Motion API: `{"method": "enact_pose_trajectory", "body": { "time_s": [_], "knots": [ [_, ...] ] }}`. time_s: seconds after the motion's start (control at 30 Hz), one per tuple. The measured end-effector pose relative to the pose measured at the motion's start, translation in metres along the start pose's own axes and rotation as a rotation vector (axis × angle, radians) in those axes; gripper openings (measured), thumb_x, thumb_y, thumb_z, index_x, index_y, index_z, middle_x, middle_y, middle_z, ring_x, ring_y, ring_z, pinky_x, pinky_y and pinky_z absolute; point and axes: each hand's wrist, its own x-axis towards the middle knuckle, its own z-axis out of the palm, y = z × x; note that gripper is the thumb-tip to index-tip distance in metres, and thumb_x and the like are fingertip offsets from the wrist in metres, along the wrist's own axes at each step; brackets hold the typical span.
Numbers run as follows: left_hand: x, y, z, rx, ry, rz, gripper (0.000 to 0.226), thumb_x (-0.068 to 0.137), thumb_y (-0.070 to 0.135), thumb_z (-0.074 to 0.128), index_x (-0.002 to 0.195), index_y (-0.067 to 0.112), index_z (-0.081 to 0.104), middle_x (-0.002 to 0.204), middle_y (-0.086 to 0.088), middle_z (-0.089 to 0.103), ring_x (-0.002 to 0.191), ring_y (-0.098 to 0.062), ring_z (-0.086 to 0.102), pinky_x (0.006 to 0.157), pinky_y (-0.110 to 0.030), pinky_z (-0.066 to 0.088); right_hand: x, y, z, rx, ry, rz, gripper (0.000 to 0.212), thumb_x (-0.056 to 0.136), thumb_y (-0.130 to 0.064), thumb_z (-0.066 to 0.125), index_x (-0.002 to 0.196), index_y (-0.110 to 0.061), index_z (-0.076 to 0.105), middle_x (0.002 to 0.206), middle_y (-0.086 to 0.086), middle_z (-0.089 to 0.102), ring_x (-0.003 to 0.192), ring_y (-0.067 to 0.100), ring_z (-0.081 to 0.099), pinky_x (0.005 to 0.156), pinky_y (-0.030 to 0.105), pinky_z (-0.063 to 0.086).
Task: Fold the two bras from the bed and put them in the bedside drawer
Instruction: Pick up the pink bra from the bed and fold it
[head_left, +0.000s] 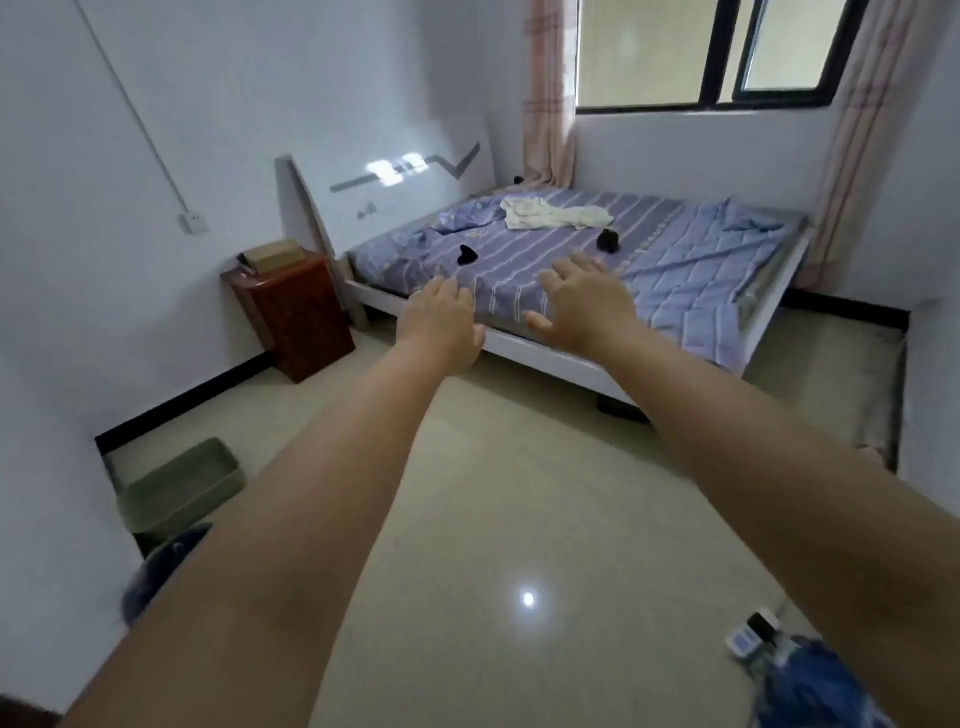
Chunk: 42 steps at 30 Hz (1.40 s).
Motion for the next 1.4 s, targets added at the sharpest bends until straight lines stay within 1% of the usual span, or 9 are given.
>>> {"method": "enact_pose_trajectory", "body": {
  "time_s": [0.2,0.27,0.4,0.5,0.6,0.8,1.17,1.3,1.4],
  "knots": [
    [0.095,-0.024,0.117,-0.035,-0.181,-0.042,0.058,0.091,0.036,0.042,0.134,0.000,0.029,0.146,-0.017,0.034,0.138,-0.030,0.023,0.114,-0.042,0.023,0.082,0.044,0.120,0.014,-0.189,0.055,0.060,0.087,-0.043,0.044,0.133,-0.005,0.032,0.146,0.016,0.034,0.139,0.032,0.019,0.114,0.042,0.017],
    [0.148,-0.035,0.148,-0.062,-0.178,-0.074,0.059,0.091,0.036,0.042,0.136,0.001,0.026,0.148,-0.016,0.030,0.141,-0.029,0.019,0.116,-0.041,0.019,0.133,0.069,0.152,0.028,-0.199,0.061,0.060,0.088,-0.042,0.044,0.132,-0.004,0.033,0.145,0.017,0.035,0.139,0.032,0.019,0.114,0.042,0.018],
    [0.274,-0.060,0.195,-0.083,-0.324,-0.126,0.059,0.092,0.036,0.040,0.137,0.002,0.024,0.150,-0.015,0.027,0.142,-0.028,0.014,0.117,-0.041,0.016,0.260,0.111,0.205,0.090,-0.335,0.076,0.059,0.089,-0.041,0.043,0.133,-0.003,0.032,0.145,0.018,0.034,0.139,0.032,0.019,0.115,0.042,0.017],
    [0.302,-0.074,0.205,-0.070,-0.321,-0.099,0.056,0.092,0.035,0.041,0.135,0.001,0.029,0.147,-0.016,0.031,0.141,-0.028,0.017,0.116,-0.041,0.018,0.293,0.122,0.215,0.099,-0.303,0.079,0.056,0.088,-0.039,0.045,0.127,0.000,0.039,0.140,0.020,0.041,0.136,0.034,0.026,0.113,0.043,0.021],
    [0.376,-0.107,0.225,-0.078,-0.331,-0.134,0.054,0.092,0.035,0.041,0.132,0.000,0.031,0.144,-0.016,0.035,0.140,-0.029,0.019,0.115,-0.041,0.020,0.380,0.134,0.243,0.107,-0.324,0.049,0.052,0.088,-0.038,0.046,0.123,0.000,0.041,0.134,0.020,0.046,0.132,0.033,0.031,0.111,0.043,0.025],
    [0.535,-0.199,0.275,-0.072,-0.297,-0.187,0.057,0.093,0.033,0.039,0.136,-0.001,0.024,0.150,-0.017,0.027,0.142,-0.028,0.013,0.117,-0.040,0.016,0.562,0.149,0.304,0.090,-0.300,0.001,0.052,0.089,-0.035,0.045,0.122,0.004,0.040,0.136,0.023,0.043,0.131,0.034,0.031,0.109,0.043,0.025],
    [0.822,-0.354,0.365,-0.070,-0.343,-0.160,0.056,0.094,0.035,0.035,0.136,0.000,0.025,0.149,-0.017,0.030,0.141,-0.028,0.017,0.116,-0.039,0.018,0.868,0.183,0.412,0.132,-0.406,0.097,0.056,0.091,-0.033,0.042,0.133,0.001,0.028,0.146,0.020,0.032,0.138,0.033,0.020,0.114,0.042,0.019],
    [0.932,-0.401,0.416,-0.088,-0.385,-0.089,0.055,0.094,0.033,0.036,0.136,0.000,0.025,0.149,-0.016,0.029,0.142,-0.028,0.013,0.116,-0.040,0.017,0.974,0.212,0.474,0.146,-0.454,0.146,0.053,0.092,-0.030,0.043,0.132,0.001,0.029,0.142,0.021,0.035,0.136,0.032,0.025,0.112,0.042,0.022],
    [1.015,-0.437,0.451,-0.101,-0.417,-0.084,0.050,0.094,0.031,0.035,0.132,-0.001,0.029,0.147,-0.017,0.030,0.142,-0.028,0.013,0.115,-0.040,0.018,1.051,0.231,0.522,0.167,-0.497,0.195,0.054,0.093,-0.031,0.042,0.134,0.000,0.026,0.146,0.019,0.031,0.139,0.031,0.019,0.114,0.042,0.021]
  ]
}}
